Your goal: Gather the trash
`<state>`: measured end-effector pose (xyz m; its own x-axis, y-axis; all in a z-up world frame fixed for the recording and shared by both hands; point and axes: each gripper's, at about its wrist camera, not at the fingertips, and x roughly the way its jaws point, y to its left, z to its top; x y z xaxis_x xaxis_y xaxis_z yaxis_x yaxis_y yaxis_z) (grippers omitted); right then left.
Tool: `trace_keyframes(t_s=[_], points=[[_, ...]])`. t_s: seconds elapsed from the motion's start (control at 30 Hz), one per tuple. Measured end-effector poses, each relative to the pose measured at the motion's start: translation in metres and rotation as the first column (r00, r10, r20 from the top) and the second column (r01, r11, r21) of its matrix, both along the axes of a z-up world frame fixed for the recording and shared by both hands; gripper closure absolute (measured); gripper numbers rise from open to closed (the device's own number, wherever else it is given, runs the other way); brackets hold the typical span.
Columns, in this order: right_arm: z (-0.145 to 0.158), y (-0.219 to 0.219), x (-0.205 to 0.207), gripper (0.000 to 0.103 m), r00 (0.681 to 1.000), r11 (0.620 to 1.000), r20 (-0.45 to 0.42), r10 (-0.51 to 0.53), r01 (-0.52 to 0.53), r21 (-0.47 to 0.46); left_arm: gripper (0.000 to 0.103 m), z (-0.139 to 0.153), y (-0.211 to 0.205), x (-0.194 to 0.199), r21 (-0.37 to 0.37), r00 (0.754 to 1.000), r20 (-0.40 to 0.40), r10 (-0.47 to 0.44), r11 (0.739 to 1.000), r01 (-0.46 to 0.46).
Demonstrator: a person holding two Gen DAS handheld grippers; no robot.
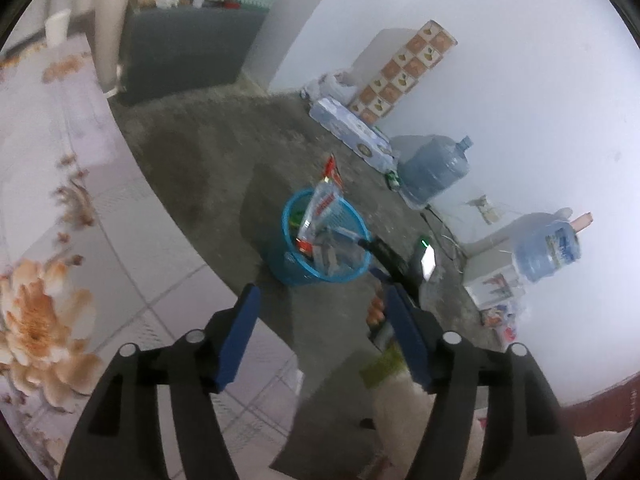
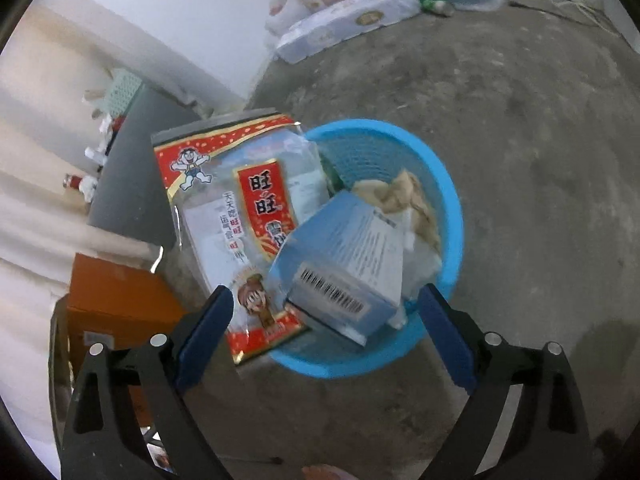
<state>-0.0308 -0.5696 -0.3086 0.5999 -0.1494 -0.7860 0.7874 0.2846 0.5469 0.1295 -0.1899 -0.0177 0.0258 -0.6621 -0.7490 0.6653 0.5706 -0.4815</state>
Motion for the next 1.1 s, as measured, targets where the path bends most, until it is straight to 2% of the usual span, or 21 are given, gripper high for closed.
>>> trace_keyframes(t_s=[0.07, 0.2, 0.33, 0.43, 0.57, 0.67, 0.73, 0.83, 0.93, 1.1], points=[[0.003, 0.009, -0.021, 0.014, 0.999, 0.999, 0.014, -0.032, 0.032, -0.009, 0.033, 0.006, 0.006, -0.003, 0.003, 0.999, 0.047, 0.007, 1.0, -0.007], [0.027, 0.029, -0.064, 0.014, 0.996, 0.996, 0.042, -0.076, 0.078, -0.044, 0.028, 0.016, 0.017, -0.009, -0.014, 0.997, 0.077, 0.015, 1.0, -0.014], [0.055, 0.056, -0.094, 0.014, 0.997, 0.991, 0.044, -0.062, 0.067, -0.118, 0.025, 0.029, 0.028, -0.019, -0.019, 0.994, 0.112, 0.018, 1.0, -0.015], [0.078, 0.073, -0.1, 0.014, 0.998, 0.988, 0.055, -0.03, 0.038, -0.151, 0.024, 0.04, 0.039, -0.027, -0.044, 0.992, 0.122, 0.037, 0.998, -0.032], [0.123, 0.096, -0.084, 0.014, 0.993, 0.97, 0.098, 0.071, -0.046, -0.237, 0.012, 0.061, 0.059, -0.041, -0.089, 0.983, 0.165, 0.086, 0.993, -0.072], [0.172, 0.12, -0.07, 0.008, 0.975, 0.935, 0.142, 0.17, -0.114, -0.335, 0.006, 0.075, 0.077, -0.052, -0.097, 0.966, 0.226, 0.126, 0.99, -0.106], [0.21, 0.144, -0.061, 0.008, 0.956, 0.896, 0.165, 0.241, -0.154, -0.417, 0.006, 0.083, 0.09, -0.058, -0.091, 0.948, 0.274, 0.162, 0.986, -0.143], [0.247, 0.177, -0.05, 0.008, 0.936, 0.845, 0.151, 0.318, -0.208, -0.492, 0.006, 0.089, 0.107, -0.066, -0.104, 0.927, 0.313, 0.207, 0.978, -0.183], [0.268, 0.211, -0.039, 0.008, 0.92, 0.805, 0.112, 0.375, -0.263, -0.531, 0.006, 0.088, 0.122, -0.071, -0.112, 0.911, 0.326, 0.254, 0.967, -0.23], [0.284, 0.267, -0.029, 0.008, 0.896, 0.744, 0.041, 0.442, -0.34, -0.575, 0.006, 0.073, 0.144, -0.073, -0.044, 0.877, 0.339, 0.342, 0.936, -0.348]])
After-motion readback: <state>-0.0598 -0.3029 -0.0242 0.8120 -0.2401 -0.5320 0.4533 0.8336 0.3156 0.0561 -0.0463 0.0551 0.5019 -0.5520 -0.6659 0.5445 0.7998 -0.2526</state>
